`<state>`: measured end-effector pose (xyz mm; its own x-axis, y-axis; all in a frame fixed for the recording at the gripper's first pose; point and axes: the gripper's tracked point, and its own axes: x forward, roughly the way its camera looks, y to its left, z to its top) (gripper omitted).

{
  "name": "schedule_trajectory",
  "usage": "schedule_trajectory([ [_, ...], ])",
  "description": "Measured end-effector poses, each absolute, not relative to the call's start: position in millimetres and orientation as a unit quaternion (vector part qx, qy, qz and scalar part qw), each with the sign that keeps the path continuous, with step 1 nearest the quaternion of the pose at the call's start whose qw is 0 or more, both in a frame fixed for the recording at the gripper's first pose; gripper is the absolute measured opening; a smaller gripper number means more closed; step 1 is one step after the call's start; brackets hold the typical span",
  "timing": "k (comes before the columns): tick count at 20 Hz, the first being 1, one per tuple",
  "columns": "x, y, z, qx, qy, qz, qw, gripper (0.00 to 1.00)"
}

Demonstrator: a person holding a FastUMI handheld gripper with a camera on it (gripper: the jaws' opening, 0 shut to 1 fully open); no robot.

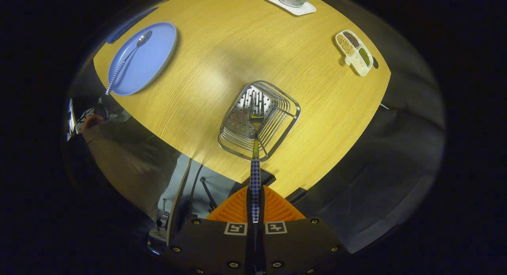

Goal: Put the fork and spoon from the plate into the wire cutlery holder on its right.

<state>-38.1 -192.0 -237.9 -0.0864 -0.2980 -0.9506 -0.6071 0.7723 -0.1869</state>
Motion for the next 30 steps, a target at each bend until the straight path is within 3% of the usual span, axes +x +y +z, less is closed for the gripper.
schedule_trajectory([
  [10,-25,-185,-255,-0.283,0.751,0.118,0.584,0.04],
  [12,-22,-182,-258,-0.257,0.750,0.110,0.600,0.10],
  [16,-14,-180,-252,-0.237,0.736,0.099,0.626,0.14],
  [17,-12,-181,-248,-0.234,0.732,0.095,0.633,0.37],
  [18,-11,-180,-244,-0.228,0.728,0.092,0.640,0.43],
  [21,-8,-176,-229,-0.204,0.710,0.088,0.669,0.92],
  [23,-9,-176,-219,-0.187,0.694,0.084,0.690,0.98],
  [30,-27,-138,-178,-0.150,0.629,0.087,0.757,0.98],
])
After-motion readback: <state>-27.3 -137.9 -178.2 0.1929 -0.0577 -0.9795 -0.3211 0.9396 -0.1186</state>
